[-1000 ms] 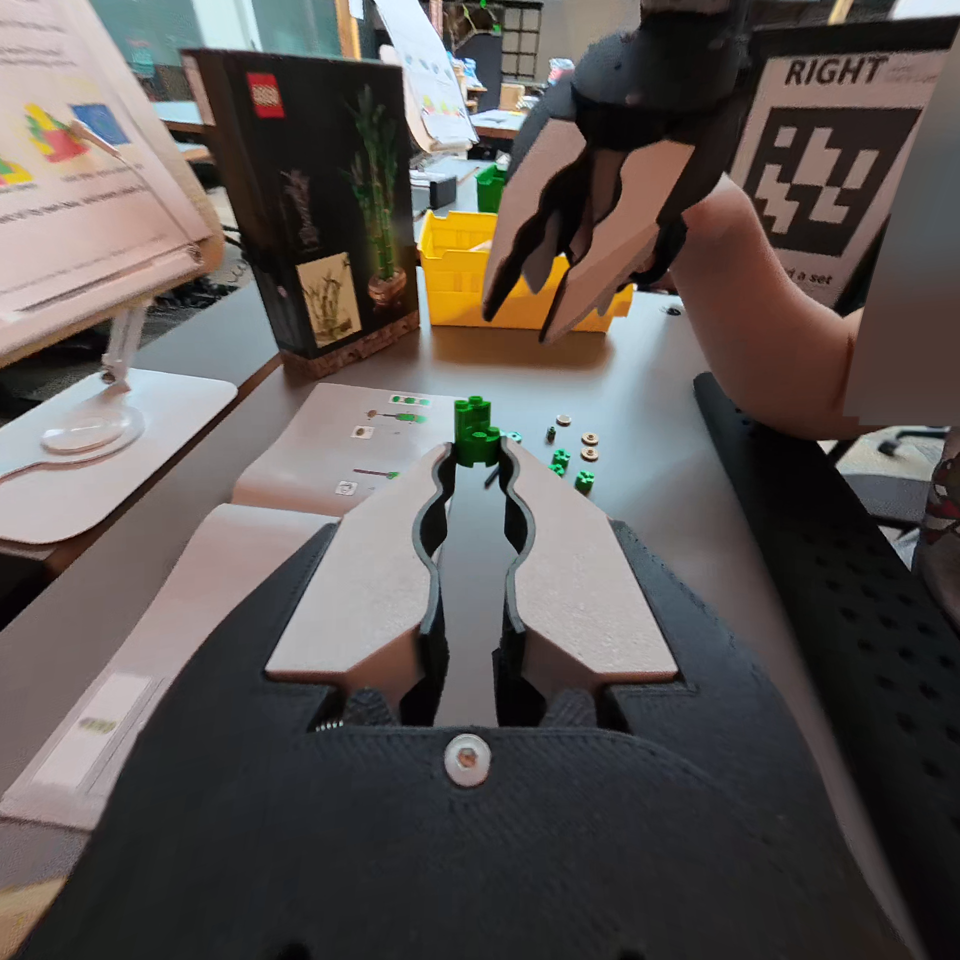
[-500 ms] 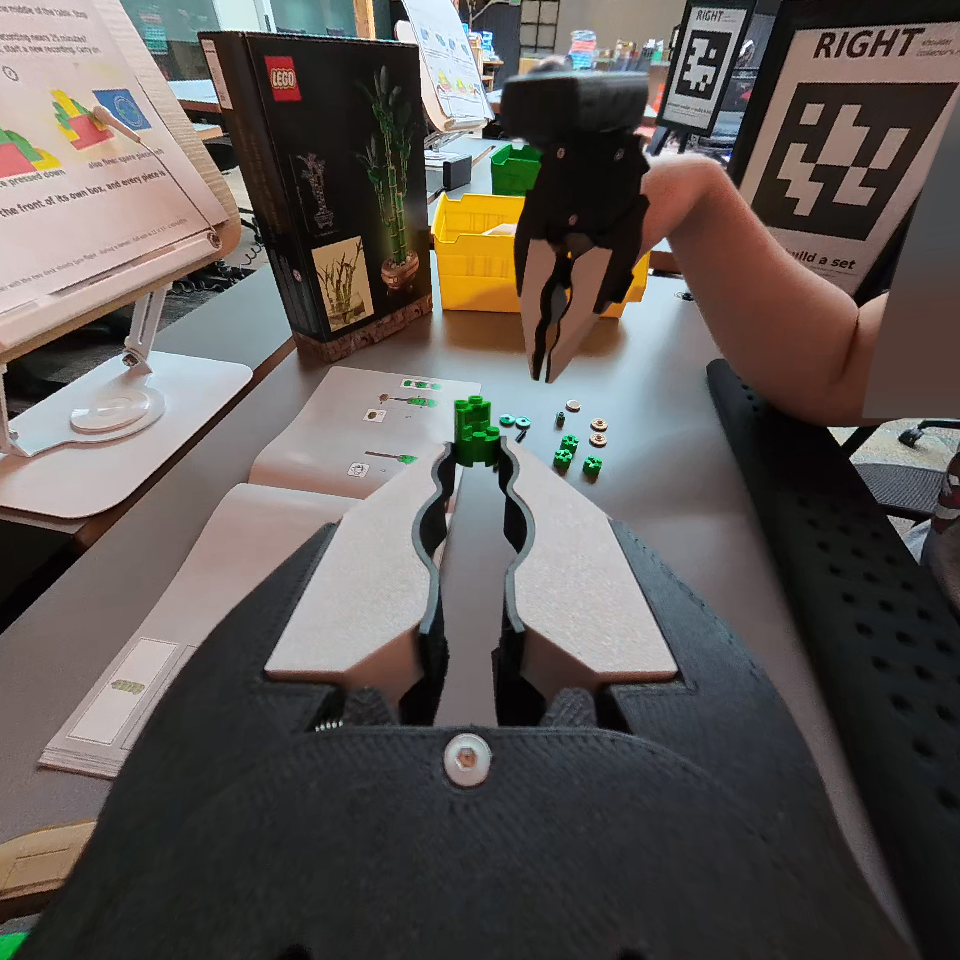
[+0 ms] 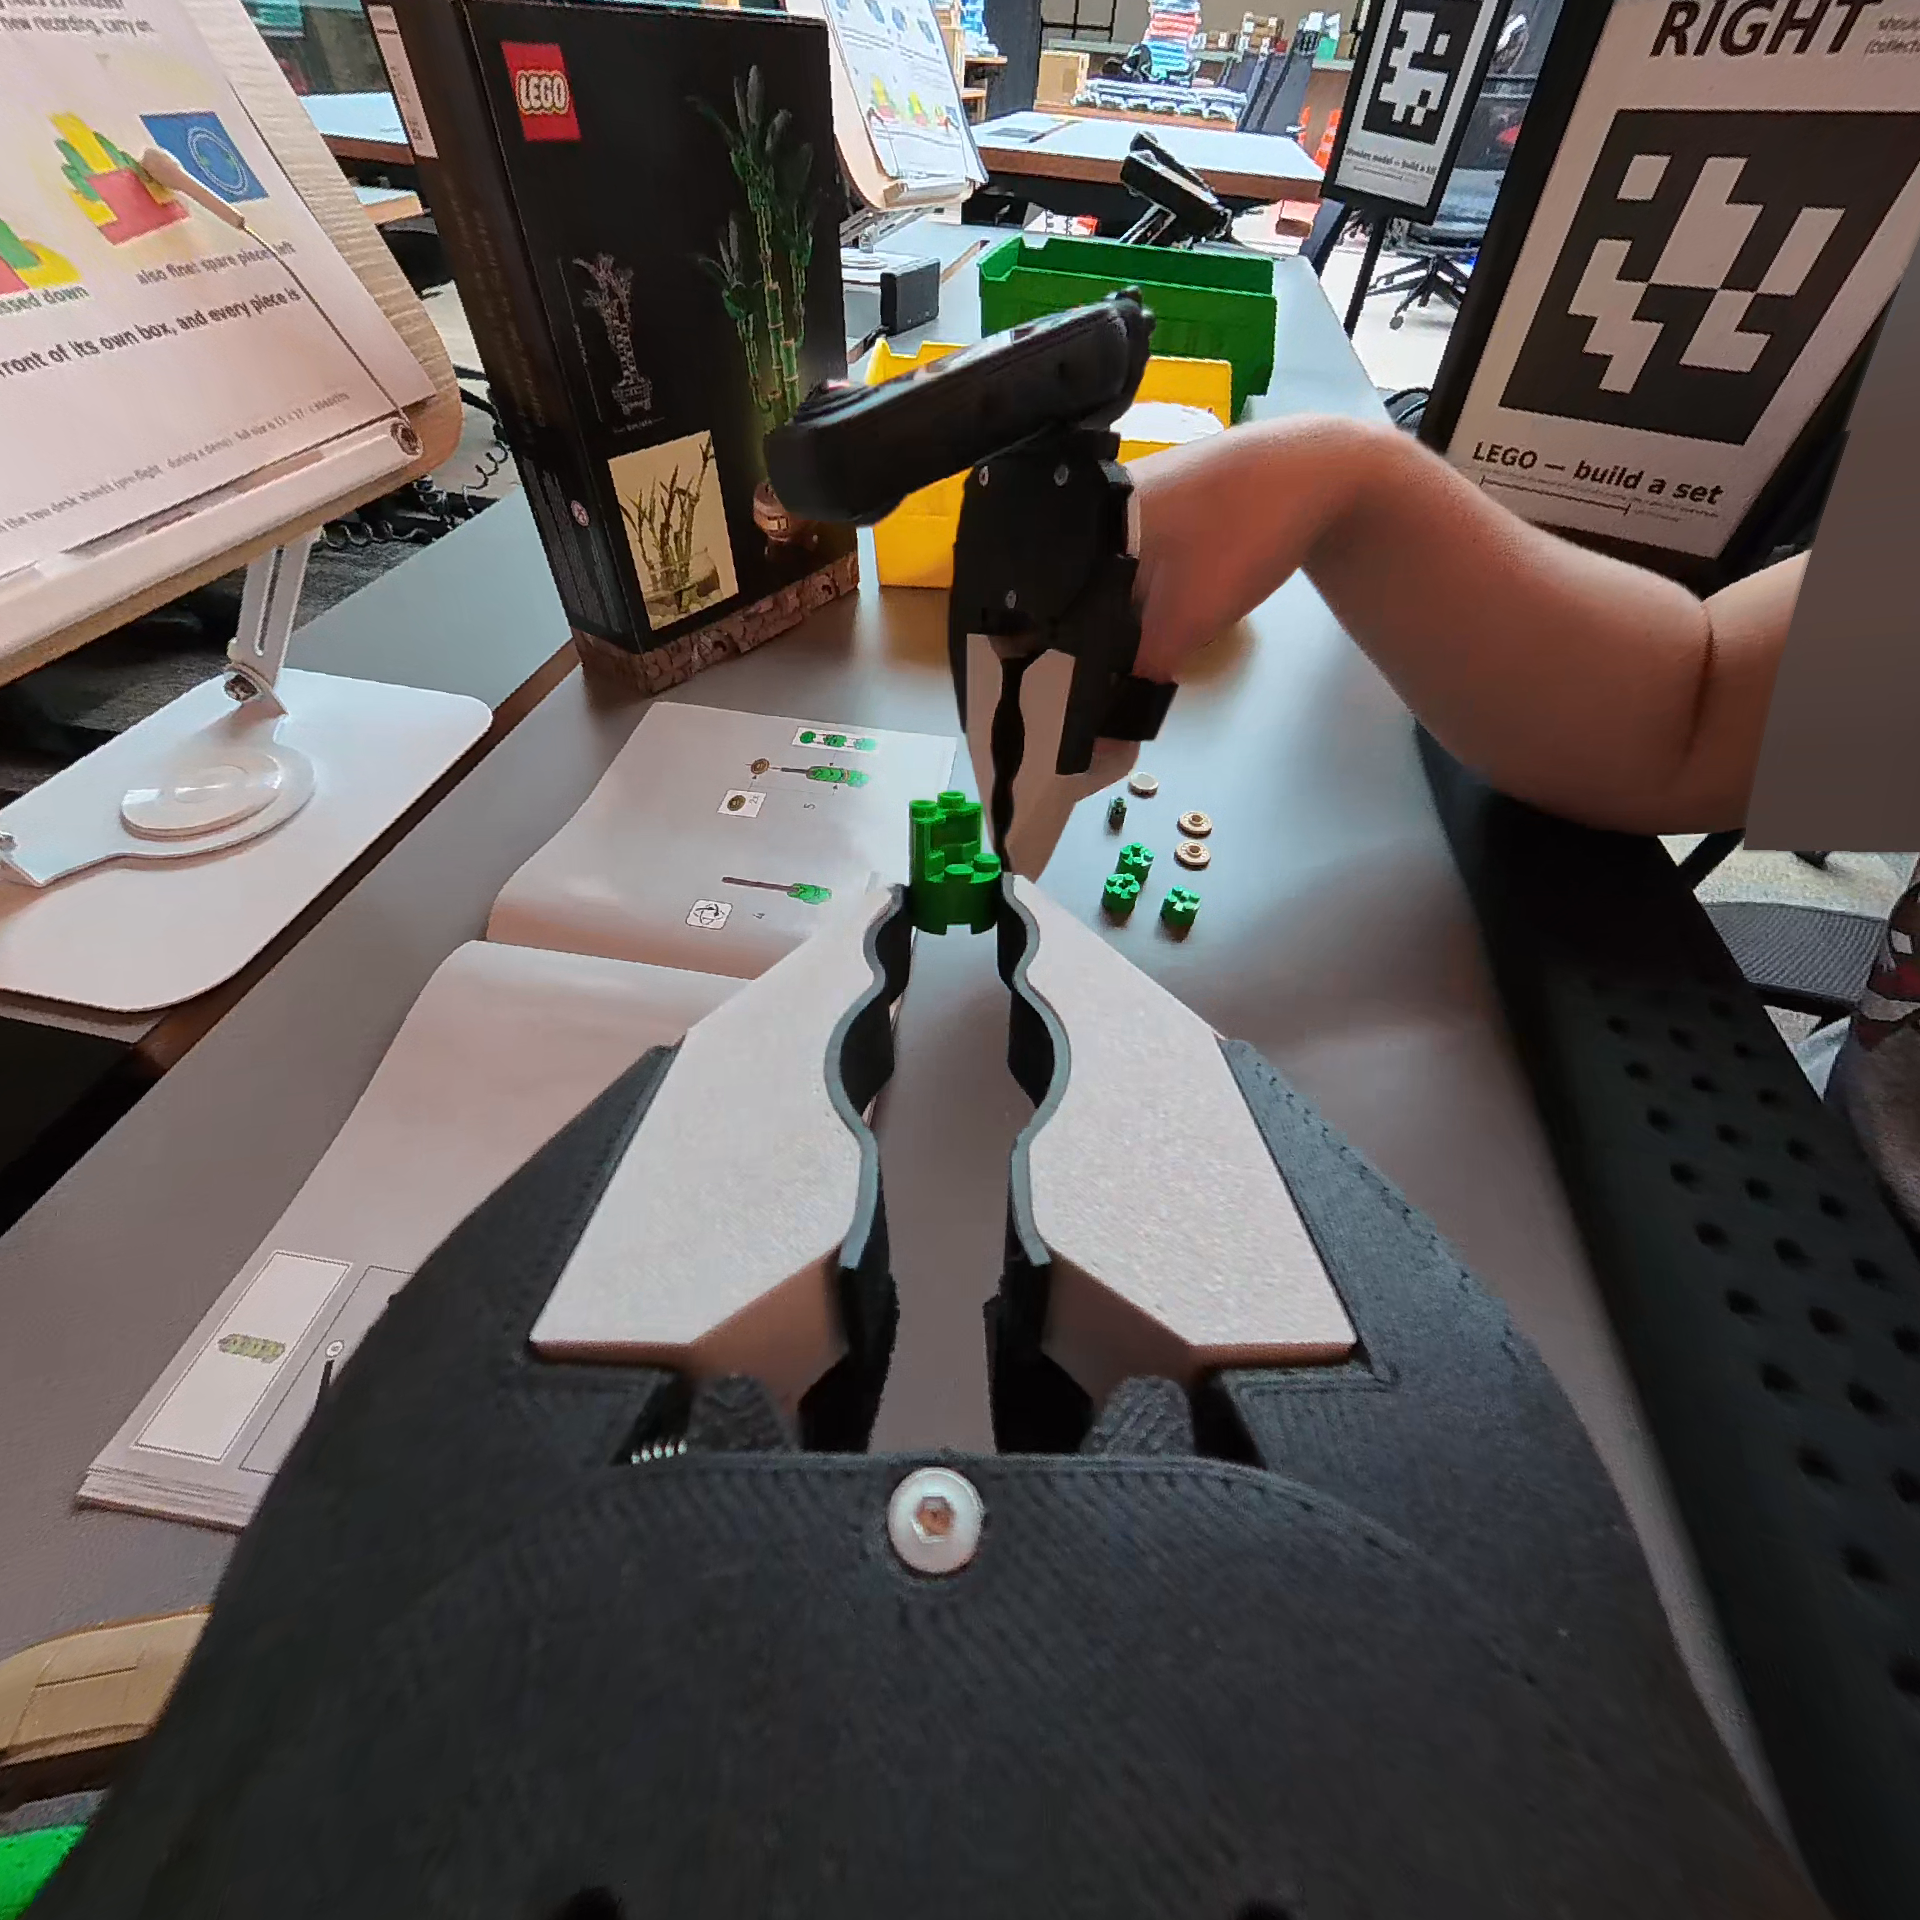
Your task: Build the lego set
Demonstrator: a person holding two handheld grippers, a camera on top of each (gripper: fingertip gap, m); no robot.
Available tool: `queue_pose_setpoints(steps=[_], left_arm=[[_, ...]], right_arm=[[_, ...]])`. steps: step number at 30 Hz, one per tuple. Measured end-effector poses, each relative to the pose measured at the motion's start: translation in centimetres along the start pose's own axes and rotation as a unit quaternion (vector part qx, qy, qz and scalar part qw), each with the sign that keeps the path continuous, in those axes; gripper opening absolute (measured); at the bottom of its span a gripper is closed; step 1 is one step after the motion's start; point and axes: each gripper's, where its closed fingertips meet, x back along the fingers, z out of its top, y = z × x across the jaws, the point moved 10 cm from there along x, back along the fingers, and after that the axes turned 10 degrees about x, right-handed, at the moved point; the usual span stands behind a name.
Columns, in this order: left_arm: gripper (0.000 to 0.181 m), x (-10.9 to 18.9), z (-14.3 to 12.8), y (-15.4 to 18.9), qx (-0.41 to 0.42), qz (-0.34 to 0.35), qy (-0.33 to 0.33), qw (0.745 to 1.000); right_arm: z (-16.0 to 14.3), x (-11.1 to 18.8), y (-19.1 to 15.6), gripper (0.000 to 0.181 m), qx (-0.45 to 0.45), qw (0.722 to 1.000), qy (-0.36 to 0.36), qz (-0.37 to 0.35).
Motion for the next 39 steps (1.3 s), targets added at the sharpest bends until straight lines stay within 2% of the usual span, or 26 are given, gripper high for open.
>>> queue_pose_setpoints(steps=[6,10,14,31,35,39], left_arm=[[0.014,-0.2,0.0,0.0,0.001,0.001,-0.007,1.000],[0.014,-0.4,-0.1,0.1,0.001,0.001,-0.014,1.000],[0.014,-0.6,-0.2,0.0,0.002,0.002,-0.023,1.000],[0.014,-0.7,-0.4,-0.2,0.004,0.011,-0.035,0.999],[0.014,-0.7,-0.4,-0.4,0.008,0.021,-0.032,0.999],[0.014,-1.3,-0.5,-1.2,0.029,0.037,-0.024,0.999]], right_arm=[[0.1,-0.6,-0.8,0.005,-0.033,0.999,-0.035,-0.024],[-0.1,-1.4,-0.7,0.014,-0.053,0.997,-0.059,-0.025],[0.2,-1.3,-0.8,0.009,-0.054,0.997,-0.047,-0.028],[-0.1,-2.0,-1.1,0.005,-0.040,0.995,-0.081,-0.030],[0.2,-1.2,-1.3,0.005,-0.024,0.998,-0.053,-0.019],[0.9,2.0,-1.7,0.005,-0.001,0.999,0.053,0.008]])
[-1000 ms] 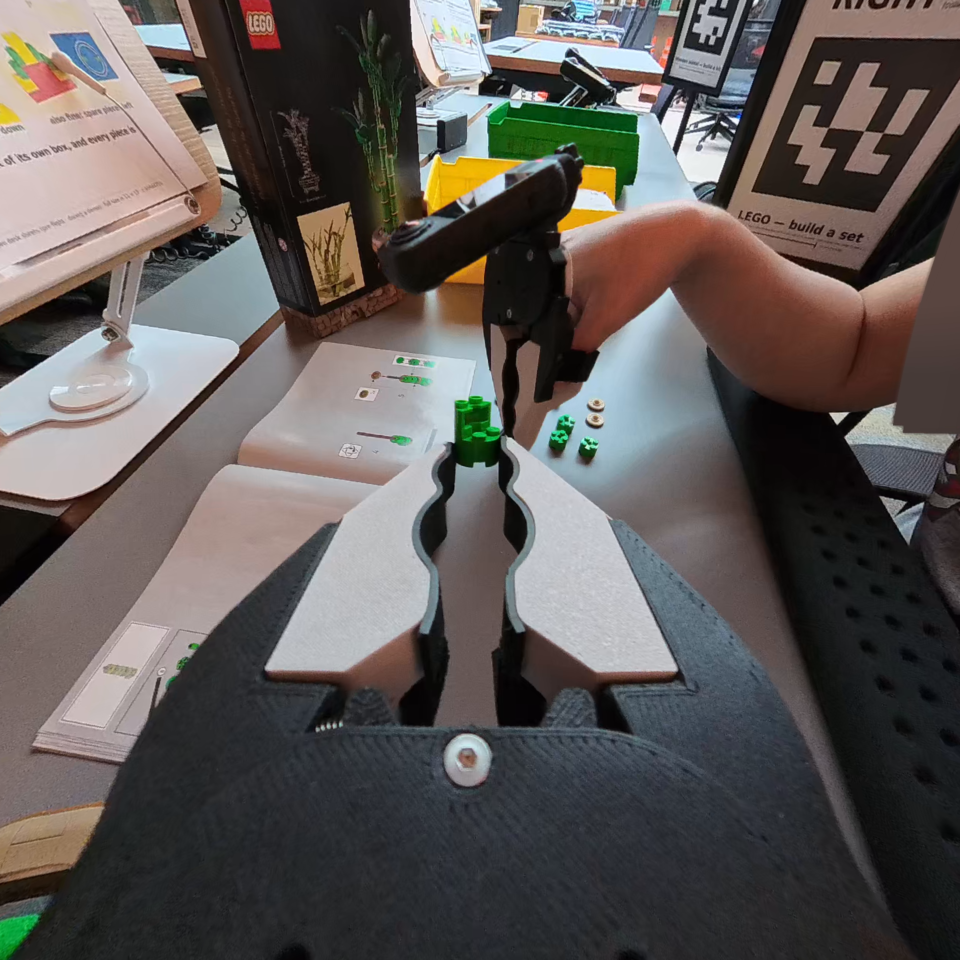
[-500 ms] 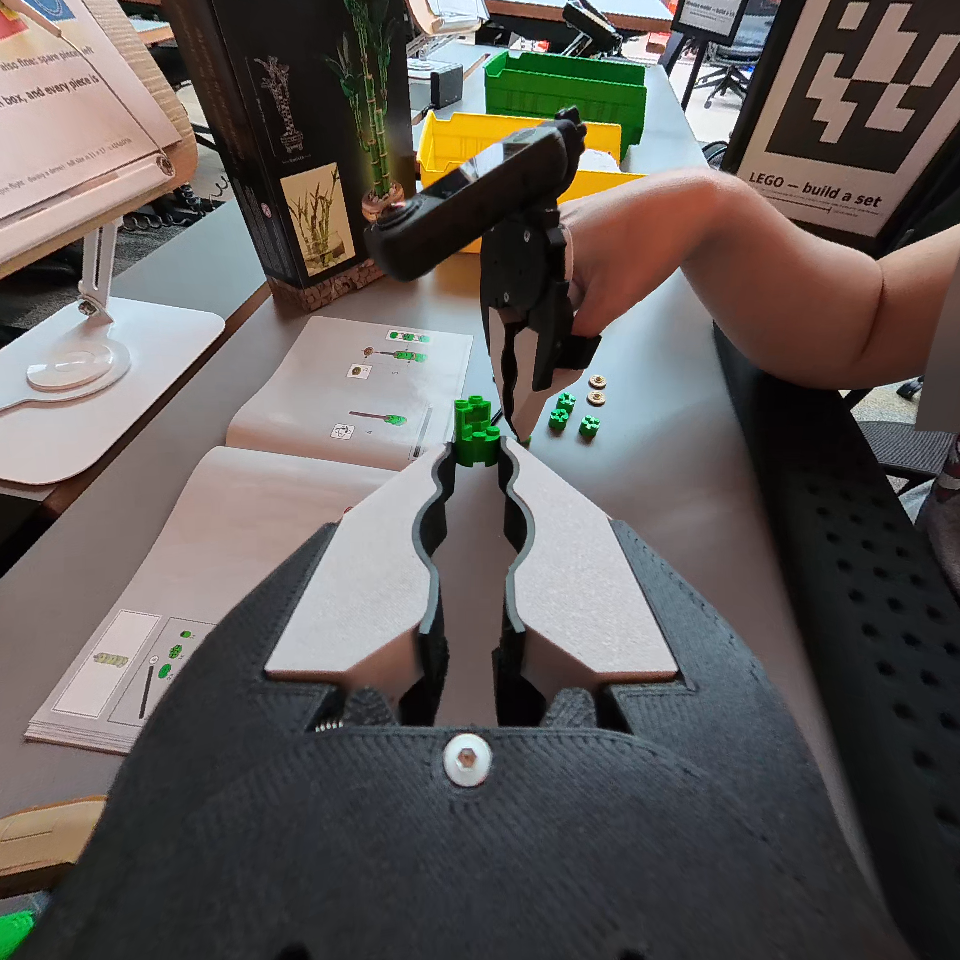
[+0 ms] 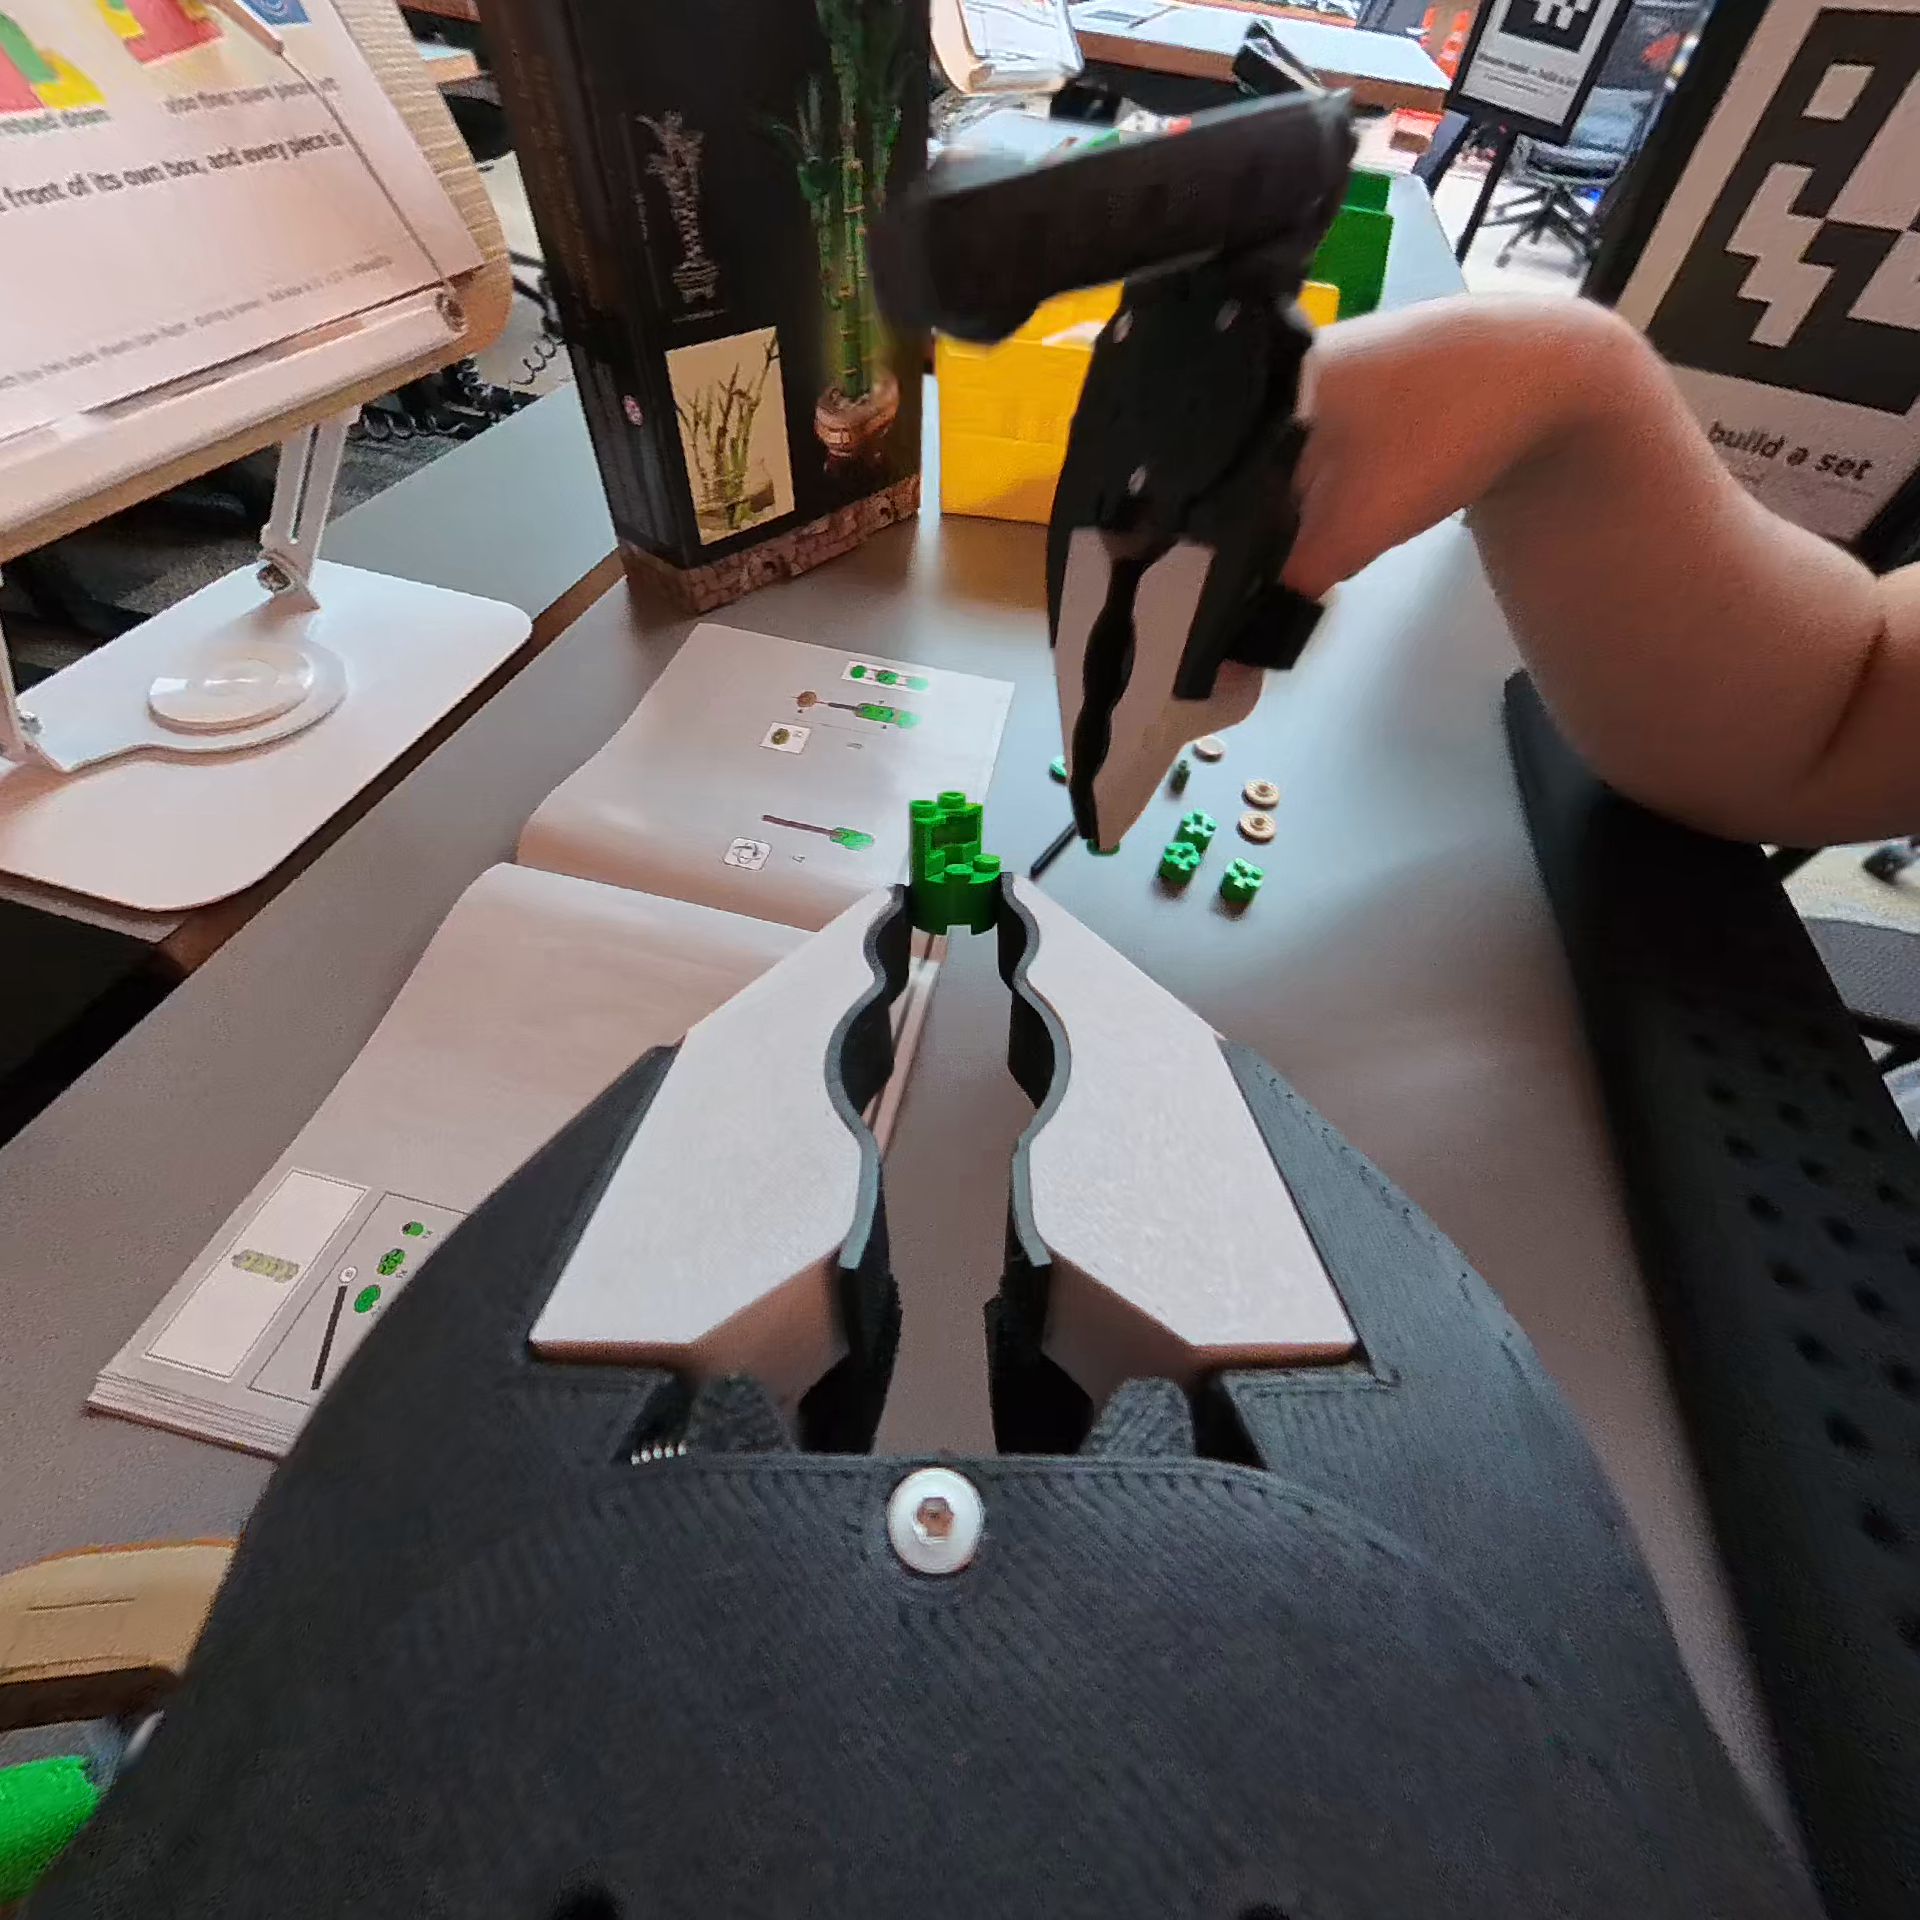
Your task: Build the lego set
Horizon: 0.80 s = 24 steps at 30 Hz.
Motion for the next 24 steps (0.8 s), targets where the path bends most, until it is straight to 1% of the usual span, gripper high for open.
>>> queue_pose_setpoints(steps=[2,3,5,6,8,10,11,12,14,17,19,24], left_arm=[[0.014,-0.5,0.1,-0.4,0.020,0.000,0.011,1.000],[0.014,-0.8,0.2,-0.5,0.031,-0.007,0.016,0.999],[0.014,-1.4,0.3,-0.5,0.046,-0.020,0.018,0.999],[0.014,-1.7,0.3,-0.5,0.050,-0.020,0.018,0.998],[0.014,-2.2,0.5,-0.3,0.057,-0.028,0.024,0.998],[0.015,-2.8,0.8,0.0,0.066,-0.043,0.035,0.996],[0.014,-3.0,1.0,0.1,0.071,-0.052,0.040,0.995],[0.014,-3.3,1.2,0.3,0.074,-0.060,0.044,0.994],[0.014,-3.6,1.4,0.6,0.079,-0.071,0.051,0.993],[0.014,-4.0,1.8,1.1,0.076,-0.086,0.066,0.991],[0.014,-4.1,2.0,1.2,0.076,-0.084,0.072,0.991],[0.014,-4.1,2.5,1.3,0.092,-0.100,0.078,0.988]], right_arm=[[0.7,2.3,-0.4,0.005,0.017,0.996,0.089,0.017],[1.2,3.5,-0.7,0.005,0.027,0.989,0.140,0.026],[2.0,5.9,-1.4,0.005,0.058,0.965,0.253,0.040],[2.4,7.0,-1.8,0.006,0.078,0.947,0.307,0.045],[2.8,8.6,-2.8,0.006,0.121,0.903,0.410,0.051],[3.0,9.2,-3.8,0.005,0.153,0.860,0.483,0.063],[3.1,9.2,-4.0,0.005,0.158,0.844,0.508,0.069],[3.3,9.0,-4.1,0.005,0.156,0.832,0.526,0.078],[3.6,8.0,-4.0,0.005,0.151,0.826,0.533,0.101],[3.9,6.7,-3.5,0.005,0.143,0.831,0.528,0.105],[4.0,6.2,-3.2,0.005,0.144,0.835,0.521,0.100],[4.0,5.9,-3.4,0.005,0.166,0.833,0.522,0.082]])
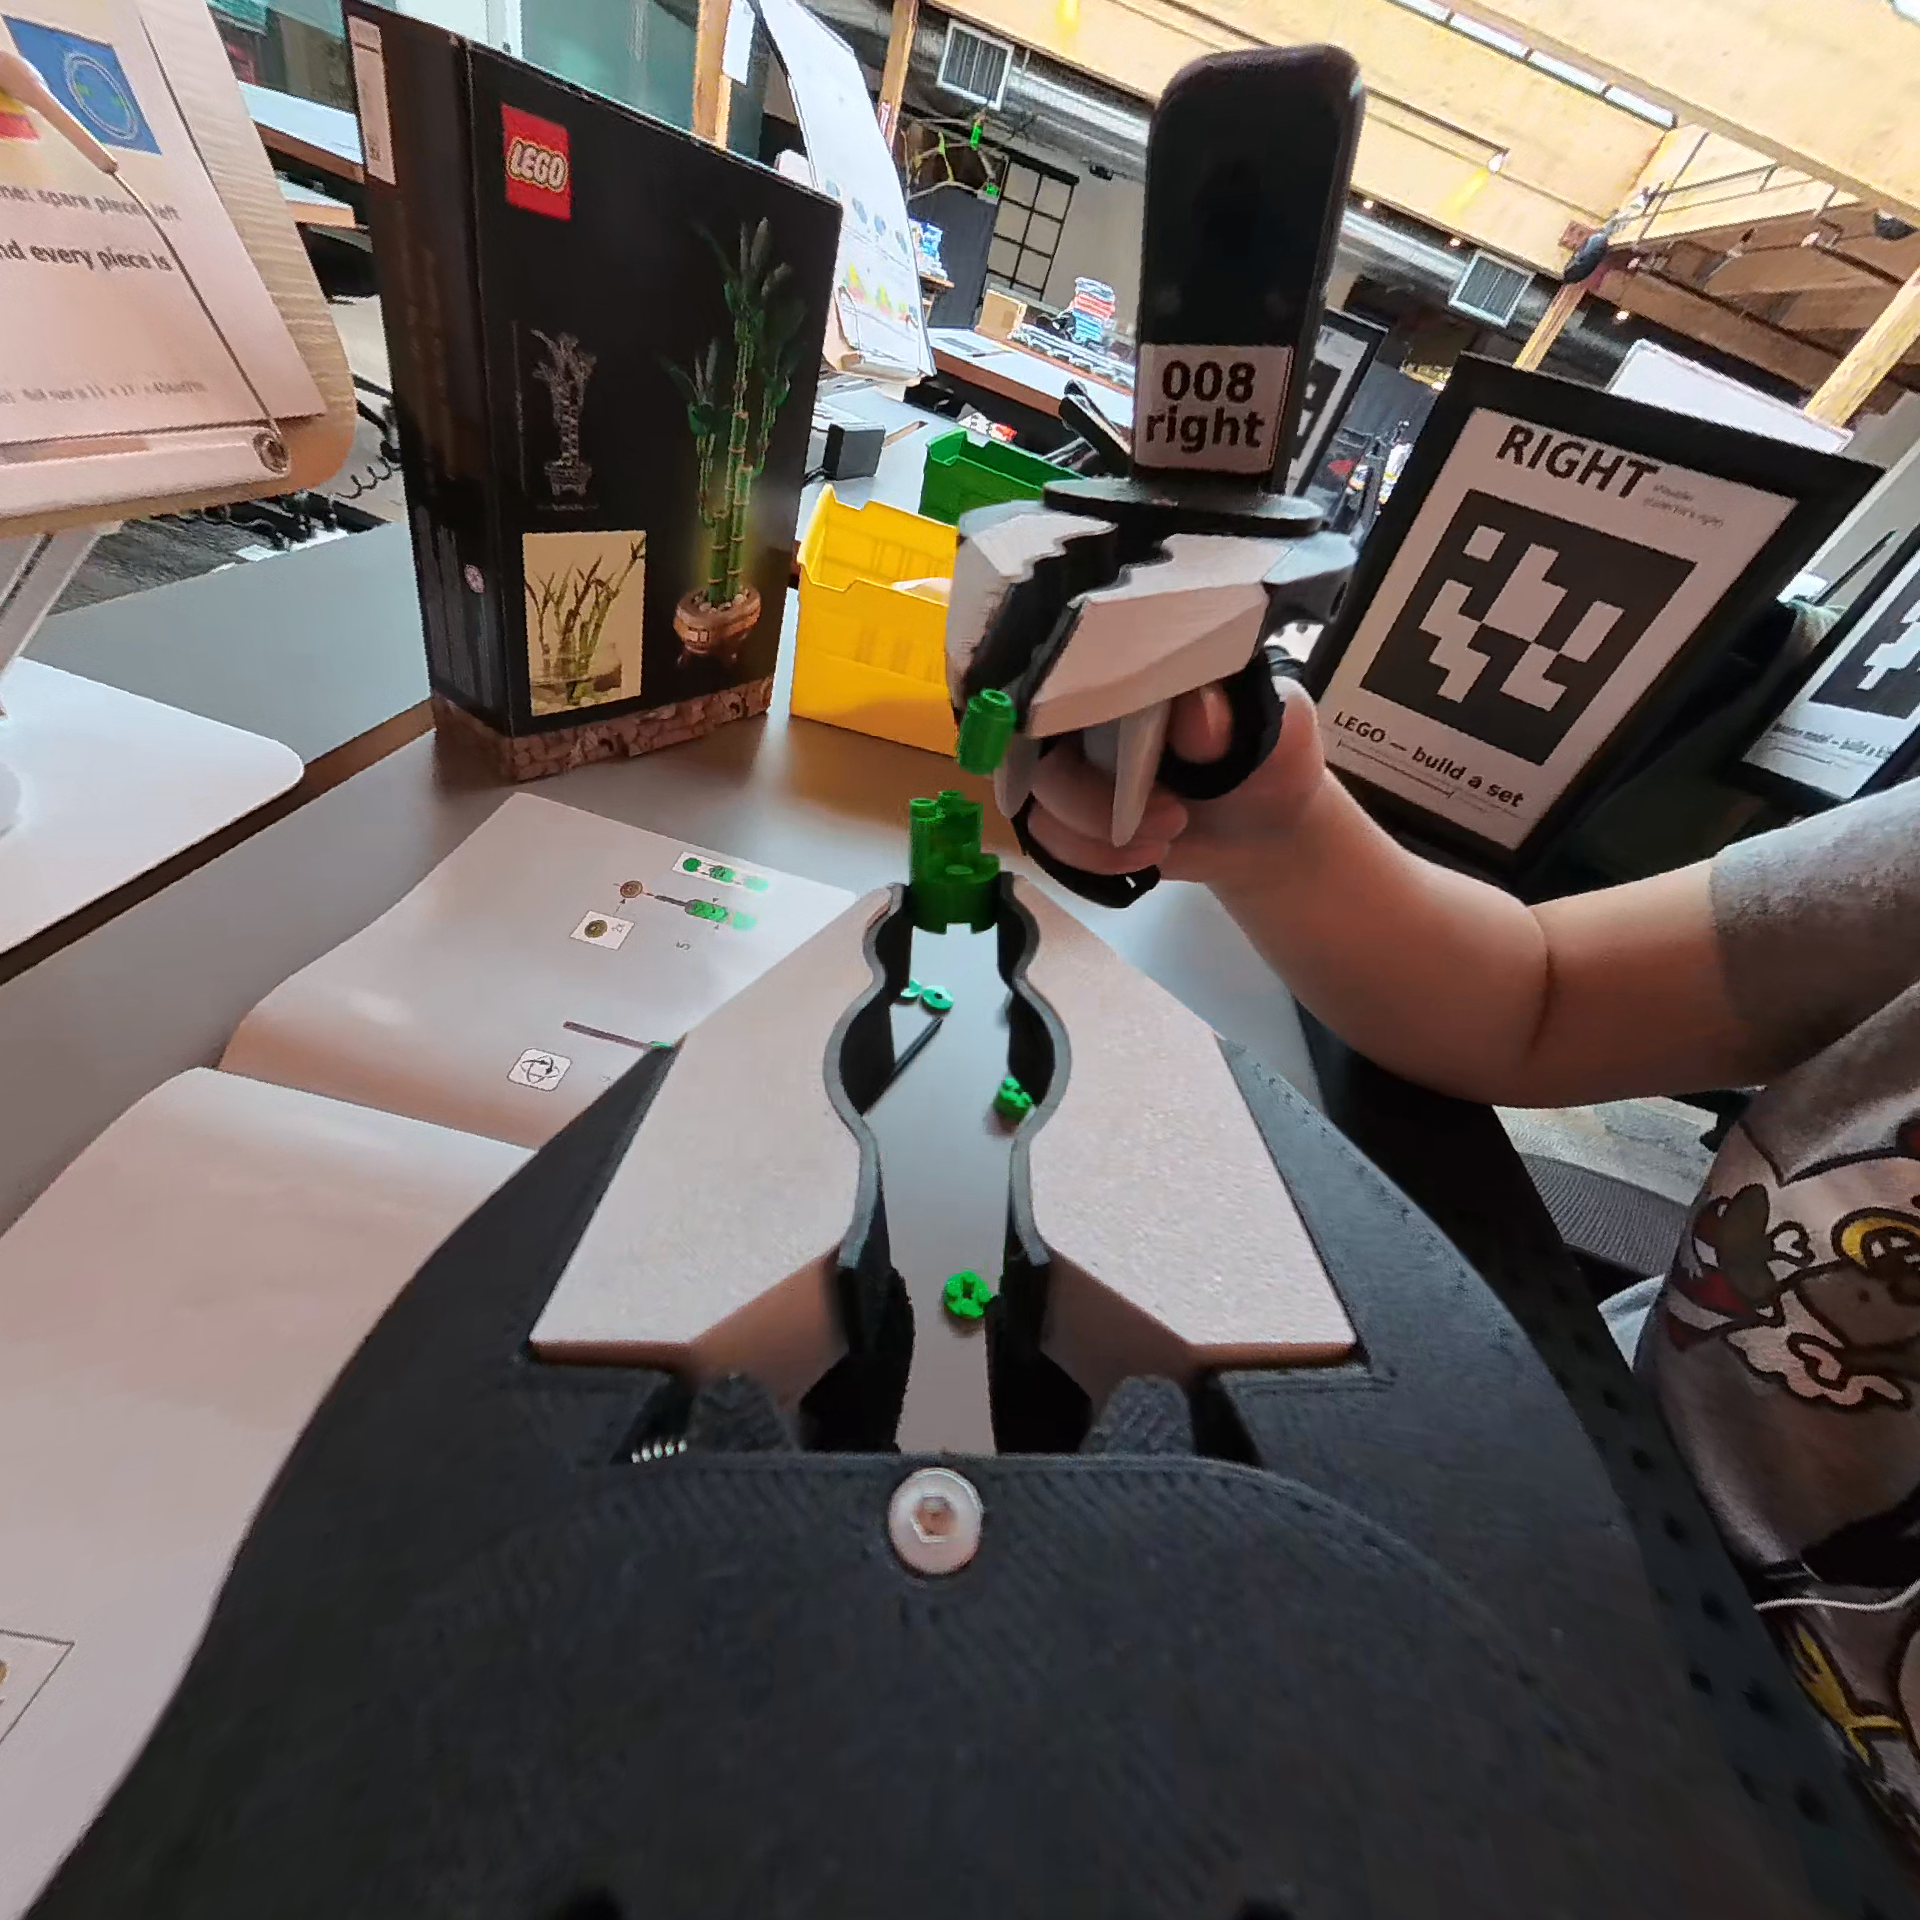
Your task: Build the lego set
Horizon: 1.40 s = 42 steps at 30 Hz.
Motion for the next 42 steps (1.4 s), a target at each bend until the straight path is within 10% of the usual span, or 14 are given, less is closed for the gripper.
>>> queue_pose_setpoints(steps=[42], left_arm=[[0.014,-0.4,1.4,0.5,-0.009,0.133,0.025,0.991]], right_arm=[[-0.9,-1.1,-0.3,0.003,0.011,0.996,0.033,-0.086]])
